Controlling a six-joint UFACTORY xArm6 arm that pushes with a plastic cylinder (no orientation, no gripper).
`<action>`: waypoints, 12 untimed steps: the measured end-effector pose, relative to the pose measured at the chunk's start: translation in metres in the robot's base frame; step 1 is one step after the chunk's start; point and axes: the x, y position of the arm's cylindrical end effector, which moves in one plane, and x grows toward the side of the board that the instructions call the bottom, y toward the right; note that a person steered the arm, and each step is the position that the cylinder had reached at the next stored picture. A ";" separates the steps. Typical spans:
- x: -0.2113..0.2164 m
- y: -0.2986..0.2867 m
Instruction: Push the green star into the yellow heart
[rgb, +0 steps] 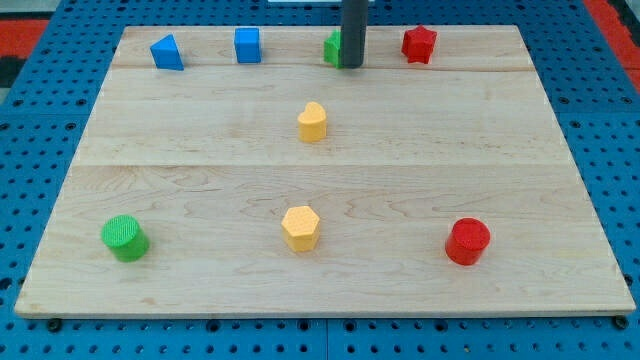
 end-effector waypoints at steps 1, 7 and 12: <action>-0.008 0.011; 0.070 0.168; -0.033 0.143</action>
